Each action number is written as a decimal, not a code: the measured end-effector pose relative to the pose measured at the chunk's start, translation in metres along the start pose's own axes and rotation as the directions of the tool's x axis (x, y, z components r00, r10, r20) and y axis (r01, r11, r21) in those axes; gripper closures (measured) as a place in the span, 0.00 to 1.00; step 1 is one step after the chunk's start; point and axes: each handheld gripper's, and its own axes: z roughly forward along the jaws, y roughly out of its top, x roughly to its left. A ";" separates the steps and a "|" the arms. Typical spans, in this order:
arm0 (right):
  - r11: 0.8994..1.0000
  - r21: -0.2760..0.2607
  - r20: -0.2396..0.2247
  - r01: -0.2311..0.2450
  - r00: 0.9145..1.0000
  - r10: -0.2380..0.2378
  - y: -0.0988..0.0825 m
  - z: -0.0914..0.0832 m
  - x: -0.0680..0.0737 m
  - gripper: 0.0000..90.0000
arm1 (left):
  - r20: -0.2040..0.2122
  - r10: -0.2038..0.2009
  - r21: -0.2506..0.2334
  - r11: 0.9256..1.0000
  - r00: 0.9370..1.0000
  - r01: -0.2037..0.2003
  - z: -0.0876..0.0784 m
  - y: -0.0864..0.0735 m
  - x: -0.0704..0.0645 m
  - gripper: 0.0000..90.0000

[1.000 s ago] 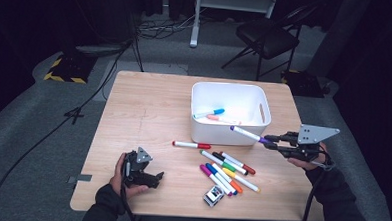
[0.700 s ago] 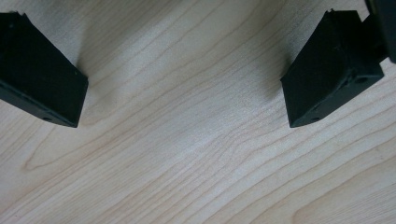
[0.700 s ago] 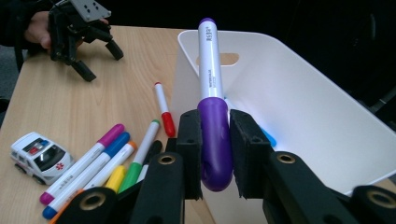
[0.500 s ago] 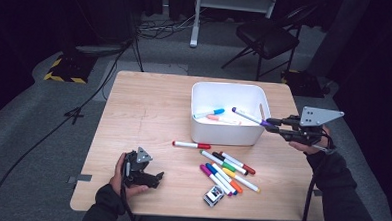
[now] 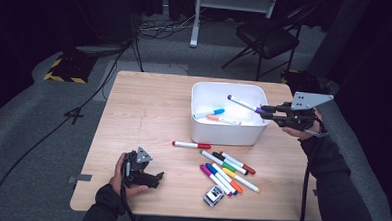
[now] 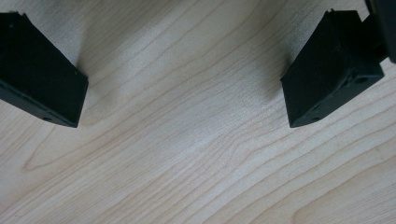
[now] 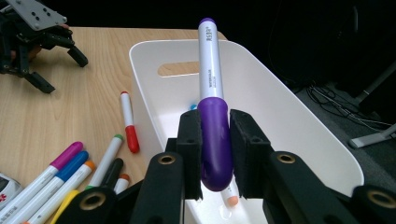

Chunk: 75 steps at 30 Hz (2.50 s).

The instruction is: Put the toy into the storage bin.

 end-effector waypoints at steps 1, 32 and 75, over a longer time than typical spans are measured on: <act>1.000 0.003 0.002 0.001 1.000 -0.001 0.002 0.002 -0.002 0.84 | 0.000 -0.001 0.000 1.000 1.000 0.001 0.000 0.000 0.000 0.01; 0.967 0.253 -0.020 -0.013 1.000 0.019 -0.011 0.053 -0.024 0.84 | -0.002 0.000 0.000 1.000 1.000 0.000 0.000 0.000 0.000 0.01; 0.997 0.074 0.024 -0.037 0.999 0.035 -0.022 -0.002 0.017 0.66 | 0.002 -0.001 0.000 1.000 1.000 0.001 0.000 0.000 0.000 0.01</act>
